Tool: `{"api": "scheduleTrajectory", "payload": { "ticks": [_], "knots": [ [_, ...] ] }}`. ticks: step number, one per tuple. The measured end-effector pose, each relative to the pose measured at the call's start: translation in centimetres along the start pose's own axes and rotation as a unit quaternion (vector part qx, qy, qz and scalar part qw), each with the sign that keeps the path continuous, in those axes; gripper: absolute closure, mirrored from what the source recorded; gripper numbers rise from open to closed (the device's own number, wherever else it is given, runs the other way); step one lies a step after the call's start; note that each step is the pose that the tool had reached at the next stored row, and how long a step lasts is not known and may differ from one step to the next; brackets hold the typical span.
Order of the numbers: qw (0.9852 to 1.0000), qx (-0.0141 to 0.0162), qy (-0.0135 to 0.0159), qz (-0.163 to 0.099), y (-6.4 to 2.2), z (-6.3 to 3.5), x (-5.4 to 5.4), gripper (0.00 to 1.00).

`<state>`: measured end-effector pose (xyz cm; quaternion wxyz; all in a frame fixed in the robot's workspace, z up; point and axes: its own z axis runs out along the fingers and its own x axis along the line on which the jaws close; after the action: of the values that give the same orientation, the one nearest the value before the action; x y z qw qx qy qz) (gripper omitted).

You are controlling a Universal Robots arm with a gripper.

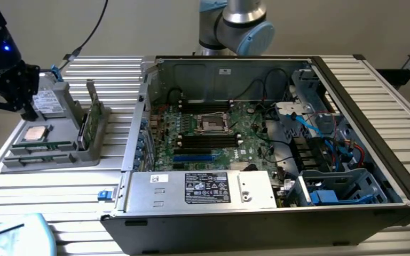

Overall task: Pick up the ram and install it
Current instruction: 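Pick up the ram and move it above insertion slot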

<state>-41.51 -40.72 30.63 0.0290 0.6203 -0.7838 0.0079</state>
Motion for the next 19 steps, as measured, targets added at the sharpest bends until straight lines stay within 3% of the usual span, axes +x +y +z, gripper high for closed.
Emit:
{"api": "scheduleTrajectory", "payload": {
  "ticks": [5,9,14,19],
  "knots": [
    [0.999,0.0025,0.001,-0.045,0.0,0.21,-0.01,0.9],
    [0.9967,0.0045,0.0018,-0.082,-0.01,0.35,-0.02,0.9],
    [0.9919,0.007,0.0029,-0.127,-0.01,0.54,-0.03,0.9],
    [0.9851,0.0095,0.0039,-0.172,-0.02,0.73,-0.04,0.9]
  ]
}}
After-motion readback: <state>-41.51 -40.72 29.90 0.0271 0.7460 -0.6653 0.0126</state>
